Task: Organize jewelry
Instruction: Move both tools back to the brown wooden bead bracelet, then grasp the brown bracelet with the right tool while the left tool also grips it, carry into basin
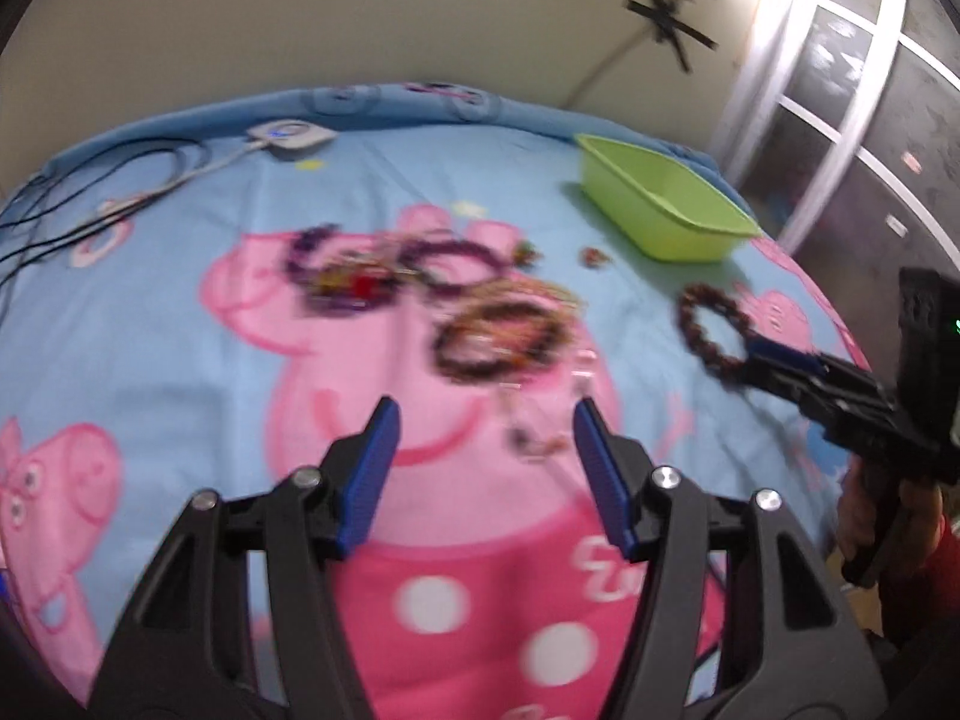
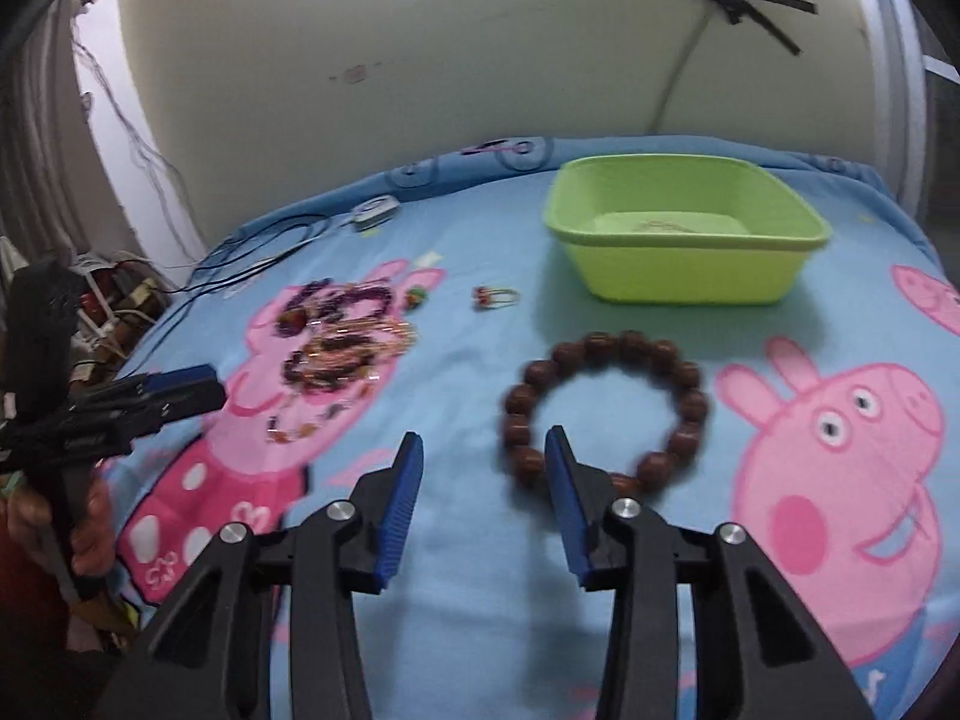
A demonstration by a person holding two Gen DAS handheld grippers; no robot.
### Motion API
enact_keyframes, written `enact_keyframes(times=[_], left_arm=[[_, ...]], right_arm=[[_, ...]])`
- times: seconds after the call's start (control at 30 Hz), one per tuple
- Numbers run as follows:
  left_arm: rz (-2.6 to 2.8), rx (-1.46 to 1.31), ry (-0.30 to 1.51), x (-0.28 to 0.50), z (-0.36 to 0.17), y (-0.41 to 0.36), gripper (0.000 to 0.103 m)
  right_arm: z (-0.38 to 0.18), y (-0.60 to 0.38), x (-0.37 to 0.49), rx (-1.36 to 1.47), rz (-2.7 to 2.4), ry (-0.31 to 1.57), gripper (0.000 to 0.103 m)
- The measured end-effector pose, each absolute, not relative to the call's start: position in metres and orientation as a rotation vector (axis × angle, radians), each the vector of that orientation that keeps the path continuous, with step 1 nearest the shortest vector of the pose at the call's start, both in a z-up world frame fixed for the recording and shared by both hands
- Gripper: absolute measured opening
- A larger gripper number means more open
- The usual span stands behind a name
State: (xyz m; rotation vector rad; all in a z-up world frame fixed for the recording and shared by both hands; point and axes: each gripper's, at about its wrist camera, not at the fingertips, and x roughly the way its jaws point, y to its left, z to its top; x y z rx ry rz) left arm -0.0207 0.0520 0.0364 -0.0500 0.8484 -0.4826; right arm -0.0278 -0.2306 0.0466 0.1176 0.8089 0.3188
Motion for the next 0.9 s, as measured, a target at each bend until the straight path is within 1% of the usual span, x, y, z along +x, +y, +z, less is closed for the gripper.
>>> enact_keyframes(times=[0.07, 0.13, 0.27, 0.4, 0.5, 0.57, 0.6, 0.63, 0.7, 0.77, 0.9], left_arm=[[-0.54, -0.021, 0.843, -0.022, 0.038, 0.029, 0.058], [-0.615, 0.04, 0.834, -0.018, 0.044, -0.01, 0.058], [-0.667, 0.135, 0.87, 0.012, 0.043, -0.077, 0.058], [-0.637, 0.191, 0.95, 0.044, 0.026, -0.117, 0.058], [-0.623, 0.27, 0.965, 0.048, 0.014, -0.135, 0.056], [-0.603, 0.319, 0.92, 0.043, 0.013, -0.141, 0.043], [-0.612, 0.308, 0.916, 0.042, 0.014, -0.141, 0.022], [-0.615, 0.29, 0.918, 0.041, 0.015, -0.14, 0.015], [-0.614, 0.247, 0.923, 0.041, 0.016, -0.136, 0.014], [-0.624, 0.194, 0.929, 0.038, 0.018, -0.129, 0.014], [-0.67, 0.095, 0.842, 0.028, 0.054, -0.112, 0.014]], right_arm=[[0.047, -0.248, -0.027, 0.134, 0.26, 0.81, 0.023], [0.046, -0.268, -0.024, 0.153, 0.205, 0.811, 0.023], [0.046, -0.287, -0.014, 0.143, 0.181, 0.82, 0.023], [0.042, -0.282, 0.006, 0.087, 0.198, 0.845, 0.023], [0.038, -0.278, 0.019, 0.052, 0.214, 0.876, 0.023], [0.031, -0.273, 0.026, 0.028, 0.23, 0.899, 0.023], [0.028, -0.272, 0.027, 0.015, 0.233, 0.893, 0.015], [0.029, -0.271, 0.026, 0.005, 0.236, 0.884, 0.004], [0.032, -0.274, 0.023, 0.052, 0.274, 0.866, 0.0], [0.04, -0.274, 0.016, 0.098, 0.3, 0.824, 0.0], [0.078, -0.273, 0.001, 0.107, 0.33, 0.691, 0.0]])
